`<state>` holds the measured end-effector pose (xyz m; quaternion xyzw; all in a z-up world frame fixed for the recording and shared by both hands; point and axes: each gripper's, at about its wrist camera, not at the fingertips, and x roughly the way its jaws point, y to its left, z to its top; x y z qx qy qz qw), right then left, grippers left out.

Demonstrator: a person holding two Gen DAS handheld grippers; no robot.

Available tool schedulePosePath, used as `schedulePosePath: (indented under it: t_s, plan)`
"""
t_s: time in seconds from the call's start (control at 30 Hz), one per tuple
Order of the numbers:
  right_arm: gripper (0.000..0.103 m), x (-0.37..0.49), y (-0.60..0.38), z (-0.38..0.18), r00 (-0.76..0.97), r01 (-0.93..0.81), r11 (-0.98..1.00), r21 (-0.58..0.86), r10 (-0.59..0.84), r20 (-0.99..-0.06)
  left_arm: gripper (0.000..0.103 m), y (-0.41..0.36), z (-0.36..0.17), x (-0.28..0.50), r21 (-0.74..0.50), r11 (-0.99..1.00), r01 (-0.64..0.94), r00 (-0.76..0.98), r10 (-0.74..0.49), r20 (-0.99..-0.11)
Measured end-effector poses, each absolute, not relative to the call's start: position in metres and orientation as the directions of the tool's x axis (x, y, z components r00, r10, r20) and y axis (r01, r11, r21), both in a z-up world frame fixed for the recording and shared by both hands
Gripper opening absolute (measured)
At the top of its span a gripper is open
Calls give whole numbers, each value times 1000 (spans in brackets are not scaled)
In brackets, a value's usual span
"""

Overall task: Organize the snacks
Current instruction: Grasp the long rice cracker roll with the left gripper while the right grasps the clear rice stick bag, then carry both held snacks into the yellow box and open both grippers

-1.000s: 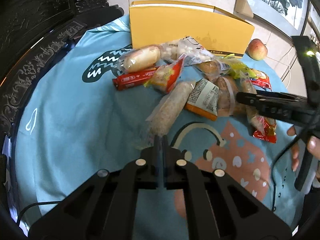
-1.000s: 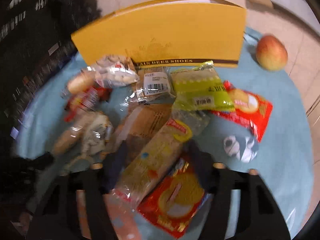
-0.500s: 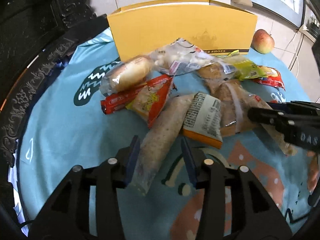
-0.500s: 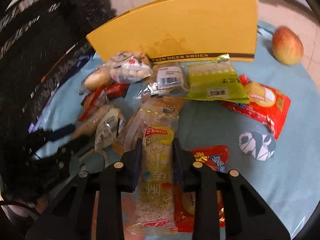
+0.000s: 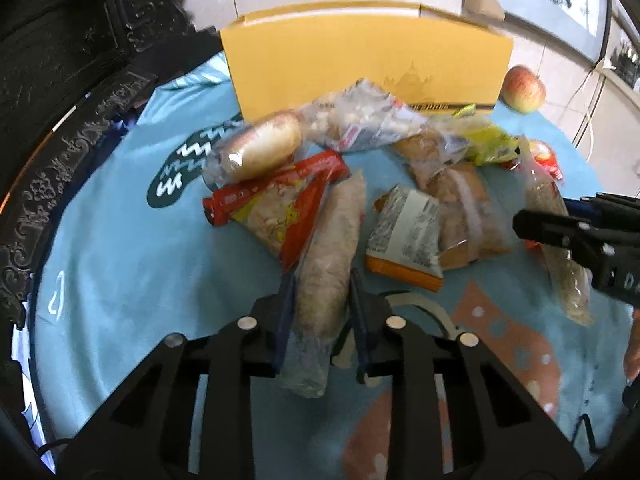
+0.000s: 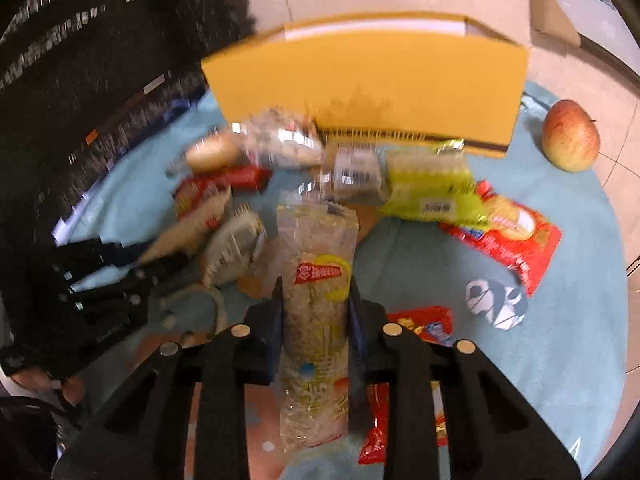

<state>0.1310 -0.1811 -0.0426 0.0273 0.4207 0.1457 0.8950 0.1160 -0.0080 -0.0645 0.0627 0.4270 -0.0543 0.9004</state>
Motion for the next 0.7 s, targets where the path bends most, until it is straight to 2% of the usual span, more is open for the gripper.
schedulePosePath:
  t_s: [0.37, 0.7]
  plan:
    - [28, 121, -194, -15, 668, -226, 942, 246, 334, -665, 24, -10, -8, 92, -8, 983, 182, 713, -138, -688]
    - [28, 120, -198, -5, 690, -224, 937, 269, 347, -636, 24, -9, 6, 91, -2, 987, 162, 722, -120, -682]
